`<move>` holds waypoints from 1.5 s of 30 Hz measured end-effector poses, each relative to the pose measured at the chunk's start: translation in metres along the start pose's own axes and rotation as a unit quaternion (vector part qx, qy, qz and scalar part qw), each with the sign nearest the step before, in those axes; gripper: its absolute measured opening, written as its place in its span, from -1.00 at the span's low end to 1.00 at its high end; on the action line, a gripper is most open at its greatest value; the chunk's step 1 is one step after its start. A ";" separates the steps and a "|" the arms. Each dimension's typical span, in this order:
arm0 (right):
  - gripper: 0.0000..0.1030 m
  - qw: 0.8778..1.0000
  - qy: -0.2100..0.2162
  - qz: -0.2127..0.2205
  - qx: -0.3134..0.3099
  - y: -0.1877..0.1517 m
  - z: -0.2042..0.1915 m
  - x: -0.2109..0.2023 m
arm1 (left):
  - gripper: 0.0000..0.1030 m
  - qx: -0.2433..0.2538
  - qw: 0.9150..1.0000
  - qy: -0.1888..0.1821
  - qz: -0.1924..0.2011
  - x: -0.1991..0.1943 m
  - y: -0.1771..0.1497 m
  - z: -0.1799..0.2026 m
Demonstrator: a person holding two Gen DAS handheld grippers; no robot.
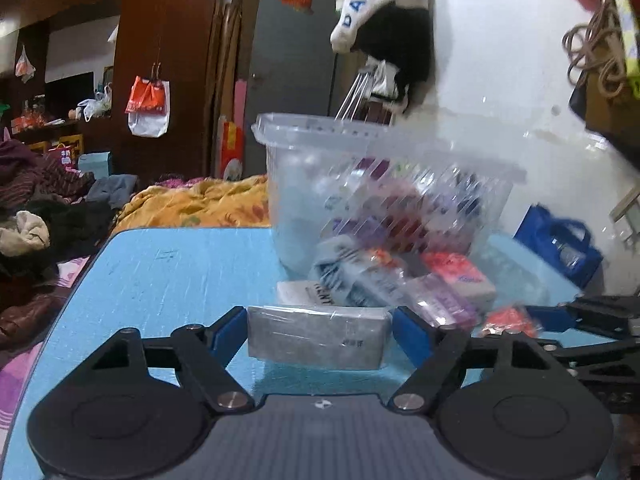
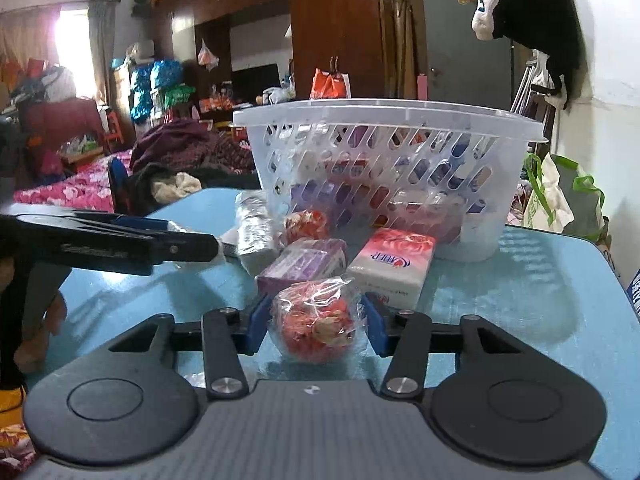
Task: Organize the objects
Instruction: 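Grasp the flat white pack with the left tool while the right tool grasps the red candy bag, then carry both held items over the basket and release them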
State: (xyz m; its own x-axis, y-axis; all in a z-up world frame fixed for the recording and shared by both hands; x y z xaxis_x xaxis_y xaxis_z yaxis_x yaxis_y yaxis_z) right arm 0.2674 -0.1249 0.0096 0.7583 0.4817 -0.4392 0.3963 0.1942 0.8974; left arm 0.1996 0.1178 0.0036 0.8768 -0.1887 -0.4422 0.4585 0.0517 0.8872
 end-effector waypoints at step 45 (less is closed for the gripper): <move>1.00 0.987 -0.104 0.121 -0.035 0.134 0.046 0.004 | 0.94 0.001 0.997 0.043 0.065 0.071 0.141 0.035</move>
State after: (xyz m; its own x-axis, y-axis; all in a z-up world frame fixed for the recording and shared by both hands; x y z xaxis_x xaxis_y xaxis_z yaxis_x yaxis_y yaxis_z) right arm 0.3473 -0.1366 0.1265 0.9192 0.3364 -0.2048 0.1593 0.1580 0.9745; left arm 0.3220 0.0772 0.1022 0.9381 -0.0964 -0.3327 0.3397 0.0683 0.9381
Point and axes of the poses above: each gripper's, at about its wrist camera, not at the fingertips, and x roughly the way its jaws point, z to its right, y to its top, the point moved 3 cm from there along x, roughly the way its jaws point, and after that the axes turned 1 degree about z, right-handed, at the moved point
